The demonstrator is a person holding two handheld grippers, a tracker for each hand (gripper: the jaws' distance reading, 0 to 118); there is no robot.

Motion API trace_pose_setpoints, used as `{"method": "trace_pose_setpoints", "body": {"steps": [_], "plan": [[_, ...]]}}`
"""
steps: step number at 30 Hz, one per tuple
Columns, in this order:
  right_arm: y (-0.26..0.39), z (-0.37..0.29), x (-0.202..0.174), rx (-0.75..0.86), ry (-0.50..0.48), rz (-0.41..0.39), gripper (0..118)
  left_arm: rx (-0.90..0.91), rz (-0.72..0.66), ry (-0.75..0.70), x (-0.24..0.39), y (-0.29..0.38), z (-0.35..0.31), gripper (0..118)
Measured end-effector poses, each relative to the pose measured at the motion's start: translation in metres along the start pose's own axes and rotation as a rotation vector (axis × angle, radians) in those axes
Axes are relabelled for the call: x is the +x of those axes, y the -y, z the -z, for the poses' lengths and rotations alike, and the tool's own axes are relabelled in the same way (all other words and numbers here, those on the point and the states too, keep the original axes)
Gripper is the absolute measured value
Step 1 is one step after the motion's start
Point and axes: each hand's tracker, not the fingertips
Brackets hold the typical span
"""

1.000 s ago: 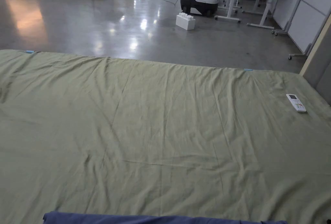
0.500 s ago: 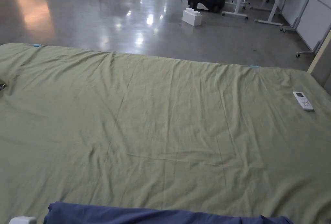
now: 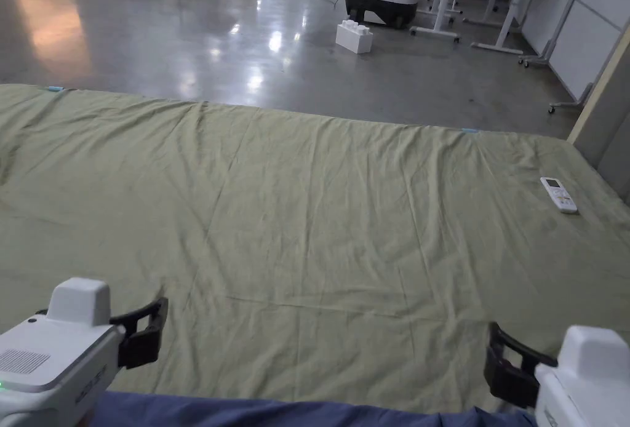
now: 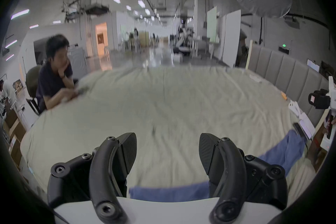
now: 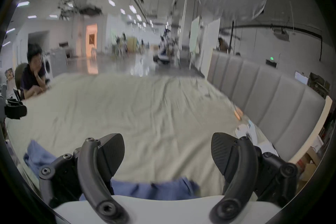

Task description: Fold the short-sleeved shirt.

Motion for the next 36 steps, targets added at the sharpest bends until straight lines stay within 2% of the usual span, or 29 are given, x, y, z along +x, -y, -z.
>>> {"method": "trace_pose_setpoints", "body": {"steps": [3, 4, 6, 7, 8, 10, 14, 15, 19, 20, 24, 32, 36], "plan": [[-0.021, 0.005, -0.024, 0.122, -0.019, 0.005, 97, 0.138, -0.004, -0.016, 0.018, -0.017, -0.006, 59], [-0.026, 0.006, -0.032, 0.157, -0.014, 0.009, 92, 0.173, -0.003, -0.026, 0.023, -0.022, -0.009, 54], [-0.036, 0.008, -0.045, 0.25, -0.011, -0.007, 74, 0.22, 0.001, -0.065, 0.03, -0.031, -0.013, 32], [-0.038, 0.009, -0.05, 0.268, -0.006, 0.009, 64, 0.246, -0.009, -0.08, 0.028, -0.031, -0.01, 19], [-0.041, 0.01, -0.054, 0.275, 0.0, 0.009, 48, 0.271, -0.02, -0.085, 0.027, -0.033, -0.012, 12], [-0.045, 0.013, -0.061, 0.317, 0.0, 0.006, 20, 0.302, -0.054, -0.097, 0.023, -0.037, -0.016, 9], [-0.049, 0.016, -0.063, 0.318, -0.011, 0.021, 12, 0.323, -0.08, -0.094, 0.014, -0.039, -0.025, 5], [-0.048, 0.017, -0.062, 0.321, -0.007, 0.036, 3, 0.323, -0.081, -0.094, 0.007, -0.036, -0.018, 4], [-0.046, 0.022, -0.062, 0.295, -0.003, 0.072, 1, 0.319, -0.083, -0.109, 0.002, -0.033, -0.02, 4], [-0.048, 0.021, -0.064, 0.315, 0.009, 0.041, 1, 0.321, -0.084, -0.118, -0.001, -0.031, -0.021, 4], [-0.045, 0.025, -0.067, 0.298, -0.008, 0.021, 1, 0.286, -0.063, -0.099, -0.015, -0.024, -0.026, 4], [-0.034, 0.028, -0.078, 0.256, -0.047, -0.044, 1, -0.032, -0.105, 0.02, -0.077, 0.018, -0.037, 4], [-0.026, 0.03, -0.081, 0.226, -0.059, -0.056, 1, -0.259, -0.184, 0.166, -0.121, 0.055, -0.025, 4]]}}
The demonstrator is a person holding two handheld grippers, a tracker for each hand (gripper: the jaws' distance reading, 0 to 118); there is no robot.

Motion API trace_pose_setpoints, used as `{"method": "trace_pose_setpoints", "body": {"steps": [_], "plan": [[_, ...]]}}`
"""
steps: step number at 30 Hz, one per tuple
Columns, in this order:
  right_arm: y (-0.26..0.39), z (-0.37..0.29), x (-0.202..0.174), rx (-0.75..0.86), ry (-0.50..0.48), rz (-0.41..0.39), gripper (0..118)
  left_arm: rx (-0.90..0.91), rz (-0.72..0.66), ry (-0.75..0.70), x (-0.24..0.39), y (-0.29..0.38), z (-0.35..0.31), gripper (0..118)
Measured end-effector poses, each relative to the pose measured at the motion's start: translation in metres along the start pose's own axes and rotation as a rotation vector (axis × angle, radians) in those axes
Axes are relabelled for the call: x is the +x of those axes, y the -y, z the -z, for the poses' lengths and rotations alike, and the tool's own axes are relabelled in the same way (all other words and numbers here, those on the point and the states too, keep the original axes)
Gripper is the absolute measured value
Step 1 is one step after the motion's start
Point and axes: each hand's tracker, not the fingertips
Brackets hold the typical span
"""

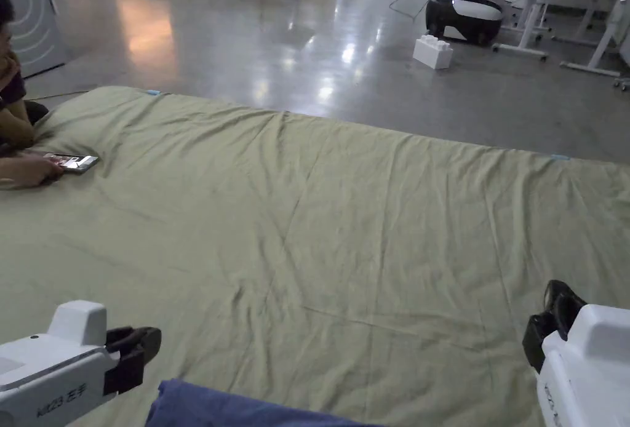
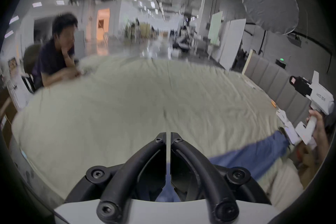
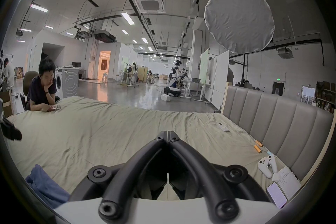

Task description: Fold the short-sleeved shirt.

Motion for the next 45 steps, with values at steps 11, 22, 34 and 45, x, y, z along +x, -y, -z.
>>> {"method": "trace_pose_setpoints", "body": {"steps": [11, 22, 34, 45], "plan": [[0.011, 0.0, -0.008, -0.06, 0.006, -0.021, 1, -0.316, -0.483, 0.419, -0.094, 0.057, 0.063, 97], [0.02, 0.0, -0.011, -0.101, 0.017, -0.038, 1, -0.327, -0.577, 0.625, -0.111, 0.088, 0.118, 56], [0.024, 0.0, -0.009, -0.12, 0.018, -0.047, 1, -0.328, -0.489, 0.488, -0.083, 0.07, 0.098, 9], [0.022, 0.001, -0.007, -0.106, 0.003, -0.049, 1, -0.293, -0.349, 0.304, -0.093, 0.002, 0.038, 9]]}}
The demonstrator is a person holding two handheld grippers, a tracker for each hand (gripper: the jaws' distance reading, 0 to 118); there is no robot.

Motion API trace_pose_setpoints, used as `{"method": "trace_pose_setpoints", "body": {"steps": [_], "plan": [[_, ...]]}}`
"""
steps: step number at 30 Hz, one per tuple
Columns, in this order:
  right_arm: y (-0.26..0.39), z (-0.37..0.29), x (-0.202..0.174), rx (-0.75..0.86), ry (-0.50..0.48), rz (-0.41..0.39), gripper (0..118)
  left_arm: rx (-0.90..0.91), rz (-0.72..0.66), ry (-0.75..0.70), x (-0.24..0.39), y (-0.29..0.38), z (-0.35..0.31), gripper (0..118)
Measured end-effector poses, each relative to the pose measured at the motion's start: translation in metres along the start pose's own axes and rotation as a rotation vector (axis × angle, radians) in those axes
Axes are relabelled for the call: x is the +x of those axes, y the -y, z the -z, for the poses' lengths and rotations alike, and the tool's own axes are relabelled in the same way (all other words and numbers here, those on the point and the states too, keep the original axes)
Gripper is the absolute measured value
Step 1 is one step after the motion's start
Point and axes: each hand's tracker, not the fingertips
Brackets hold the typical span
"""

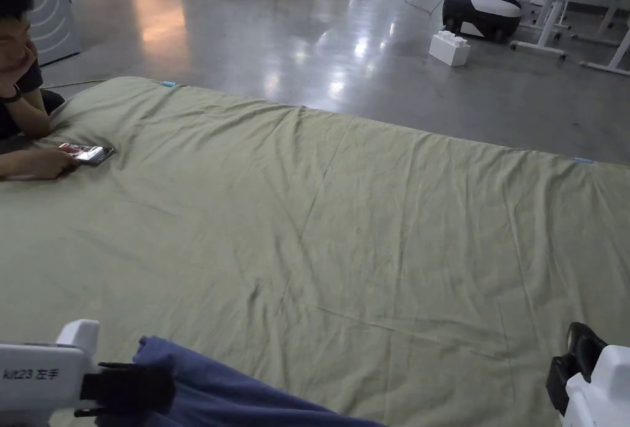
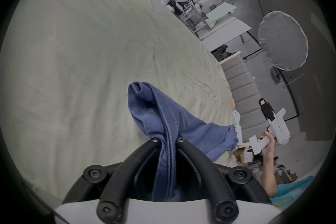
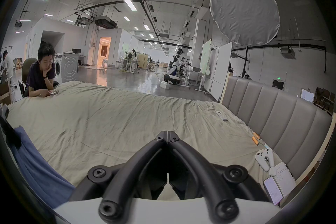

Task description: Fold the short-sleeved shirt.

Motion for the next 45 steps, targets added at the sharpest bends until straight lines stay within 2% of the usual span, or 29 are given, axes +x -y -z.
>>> {"method": "trace_pose_setpoints", "body": {"steps": [6, 8, 11, 16, 19, 25, 28, 32, 36, 37, 39, 41, 42, 43, 45], "plan": [[-0.001, 0.0, 0.002, 0.015, -0.011, 0.001, 1, -0.001, 0.092, -0.27, 0.027, -0.005, -0.038, 9], [-0.001, 0.0, 0.001, 0.018, -0.016, 0.006, 1, -0.009, 0.124, -0.293, 0.045, 0.002, -0.038, 9], [-0.001, -0.001, 0.0, 0.02, -0.021, 0.012, 1, 0.005, 0.112, -0.264, 0.077, 0.014, -0.036, 8], [0.002, -0.004, -0.001, 0.012, -0.029, 0.02, 1, 0.034, 0.076, 0.007, 0.13, 0.03, -0.027, 9], [0.005, -0.006, -0.002, 0.007, -0.035, 0.02, 1, 0.004, 0.034, 0.079, 0.138, 0.035, 0.001, 9], [0.011, -0.009, 0.004, -0.008, -0.03, 0.029, 1, -0.083, 0.0, 0.044, 0.178, 0.057, 0.086, 9], [0.012, -0.011, 0.009, -0.012, -0.019, 0.031, 1, -0.158, 0.027, -0.043, 0.187, 0.07, 0.126, 9], [0.017, -0.014, 0.016, -0.017, 0.002, 0.03, 1, -0.218, -0.083, -0.057, 0.176, 0.081, 0.166, 9], [0.021, -0.015, 0.023, -0.032, 0.015, 0.038, 1, -0.232, -0.07, -0.118, 0.169, 0.092, 0.183, 11], [0.021, -0.015, 0.024, -0.035, 0.017, 0.041, 1, -0.225, -0.07, -0.114, 0.168, 0.093, 0.181, 14], [0.023, -0.016, 0.025, -0.038, 0.023, 0.042, 1, -0.21, -0.068, -0.063, 0.167, 0.091, 0.173, 28], [0.023, -0.015, 0.026, -0.041, 0.023, 0.049, 1, -0.22, -0.062, -0.045, 0.169, 0.087, 0.164, 54], [0.023, -0.015, 0.026, -0.044, 0.022, 0.052, 1, -0.227, -0.049, -0.035, 0.171, 0.085, 0.158, 63], [0.023, -0.015, 0.026, -0.045, 0.02, 0.053, 1, -0.226, -0.032, -0.025, 0.172, 0.082, 0.152, 68], [0.024, -0.015, 0.025, -0.044, 0.017, 0.055, 1, -0.193, 0.008, 0.005, 0.175, 0.076, 0.133, 69]]}}
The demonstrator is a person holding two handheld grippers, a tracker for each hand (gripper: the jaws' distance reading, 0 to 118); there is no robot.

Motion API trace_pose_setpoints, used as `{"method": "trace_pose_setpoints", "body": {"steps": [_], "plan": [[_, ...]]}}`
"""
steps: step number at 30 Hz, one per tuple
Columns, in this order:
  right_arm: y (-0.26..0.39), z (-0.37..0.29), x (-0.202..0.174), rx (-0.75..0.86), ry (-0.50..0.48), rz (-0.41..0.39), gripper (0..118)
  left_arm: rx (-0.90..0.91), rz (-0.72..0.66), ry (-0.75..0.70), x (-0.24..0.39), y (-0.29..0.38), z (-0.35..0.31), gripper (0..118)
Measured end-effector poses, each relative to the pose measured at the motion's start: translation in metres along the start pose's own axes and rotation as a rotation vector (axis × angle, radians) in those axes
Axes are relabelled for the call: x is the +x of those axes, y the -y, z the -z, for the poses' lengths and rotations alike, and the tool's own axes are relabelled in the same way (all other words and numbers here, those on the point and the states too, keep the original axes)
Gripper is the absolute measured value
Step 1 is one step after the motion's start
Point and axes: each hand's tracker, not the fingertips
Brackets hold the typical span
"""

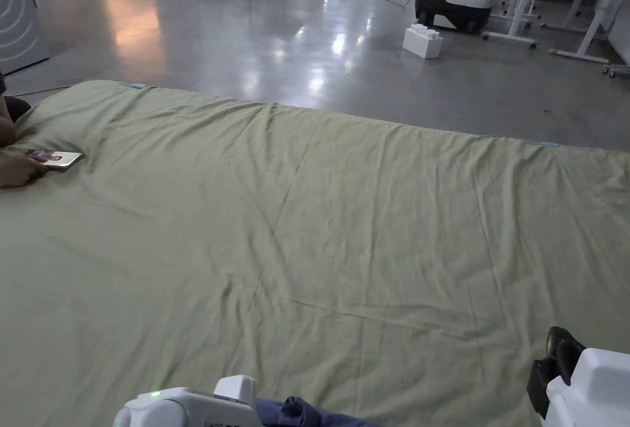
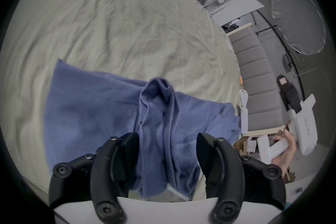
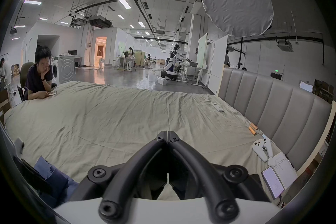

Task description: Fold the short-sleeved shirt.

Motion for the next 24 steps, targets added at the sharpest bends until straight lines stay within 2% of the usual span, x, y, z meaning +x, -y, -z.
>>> {"method": "trace_pose_setpoints", "body": {"steps": [2, 5, 7, 8, 10, 11, 14, 15, 17, 20, 24], "plan": [[0.0, -0.001, -0.001, 0.004, -0.005, -0.005, 1, 0.043, -0.003, 0.027, -0.001, -0.005, -0.019, 68], [0.001, -0.001, -0.003, -0.013, -0.028, 0.011, 1, 0.148, -0.078, 0.083, -0.01, -0.009, -0.044, 68], [0.003, -0.002, -0.003, -0.011, -0.026, 0.007, 1, 0.2, -0.101, 0.068, -0.017, -0.008, -0.048, 65], [0.003, -0.002, -0.003, -0.01, -0.027, 0.006, 1, 0.198, -0.085, 0.01, -0.019, -0.007, -0.046, 56], [0.004, -0.003, -0.003, -0.013, -0.028, 0.01, 1, 0.193, -0.044, -0.109, -0.021, -0.005, -0.037, 27], [0.004, -0.003, -0.003, -0.013, -0.027, 0.009, 1, 0.173, -0.019, -0.156, -0.022, -0.004, -0.03, 20], [0.005, -0.004, -0.001, -0.018, -0.027, 0.008, 1, 0.105, -0.007, -0.237, -0.025, -0.001, -0.007, 19], [0.006, -0.004, -0.001, -0.019, -0.027, 0.004, 1, 0.071, 0.015, -0.234, -0.024, 0.001, 0.0, 16], [0.007, -0.005, -0.001, -0.02, -0.027, -0.001, 1, 0.038, 0.025, -0.192, -0.018, 0.005, 0.011, 14], [0.007, -0.007, 0.0, -0.019, -0.024, -0.008, 1, 0.009, -0.004, -0.039, -0.01, 0.012, 0.017, 14], [0.008, -0.009, 0.004, -0.024, -0.023, 0.003, 1, 0.008, 0.054, 0.023, 0.009, 0.022, 0.027, 14]]}}
